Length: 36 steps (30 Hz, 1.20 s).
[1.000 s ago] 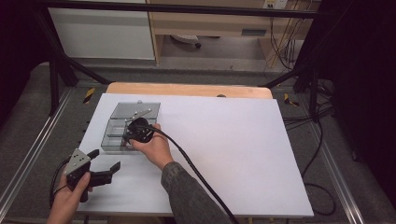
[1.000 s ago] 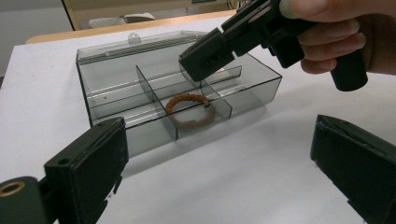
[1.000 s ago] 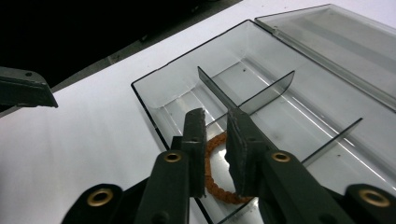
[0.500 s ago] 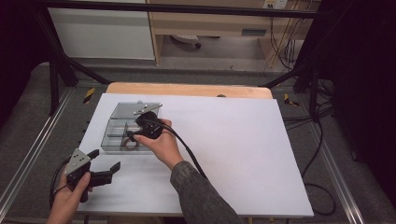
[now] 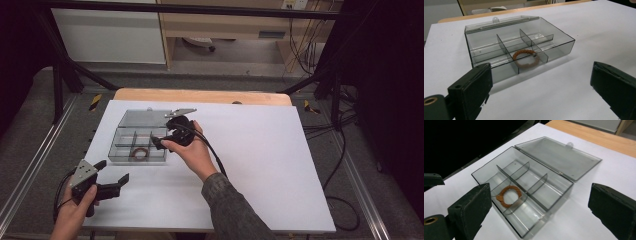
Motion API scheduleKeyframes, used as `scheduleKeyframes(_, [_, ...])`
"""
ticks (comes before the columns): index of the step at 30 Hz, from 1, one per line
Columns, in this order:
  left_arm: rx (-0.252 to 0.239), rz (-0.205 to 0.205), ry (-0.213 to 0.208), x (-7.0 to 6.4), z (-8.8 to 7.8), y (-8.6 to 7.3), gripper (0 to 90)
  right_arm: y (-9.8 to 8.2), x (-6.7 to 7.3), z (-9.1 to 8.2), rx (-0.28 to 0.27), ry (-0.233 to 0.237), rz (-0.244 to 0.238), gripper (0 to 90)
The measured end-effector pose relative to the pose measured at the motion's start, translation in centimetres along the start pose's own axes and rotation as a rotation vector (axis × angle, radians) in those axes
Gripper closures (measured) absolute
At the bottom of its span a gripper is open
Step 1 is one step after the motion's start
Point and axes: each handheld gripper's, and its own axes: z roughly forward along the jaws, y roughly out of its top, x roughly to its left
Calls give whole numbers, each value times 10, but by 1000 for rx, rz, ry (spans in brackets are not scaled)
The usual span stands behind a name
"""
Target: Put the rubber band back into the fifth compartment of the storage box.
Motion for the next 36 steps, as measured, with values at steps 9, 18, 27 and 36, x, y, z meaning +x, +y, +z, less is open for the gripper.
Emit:
scheduleKeyframes(9, [0,-2,1,-1,0,0,40,-2,-15,-30,-46,-28,-9,42])
scheduleKeyframes(18, [0,0,2,-1,1,0,40,-17,-29,-66,-94,-52,-39,47])
scheduleKeyframes(27, [4,4,3,-1,1,0,40,-65,-52,-114,-144,-122,-66,56])
scheduleKeyframes(36, [2,2,10,-2,1,-1,40,-111,-82,-161,-232,-190,2,65])
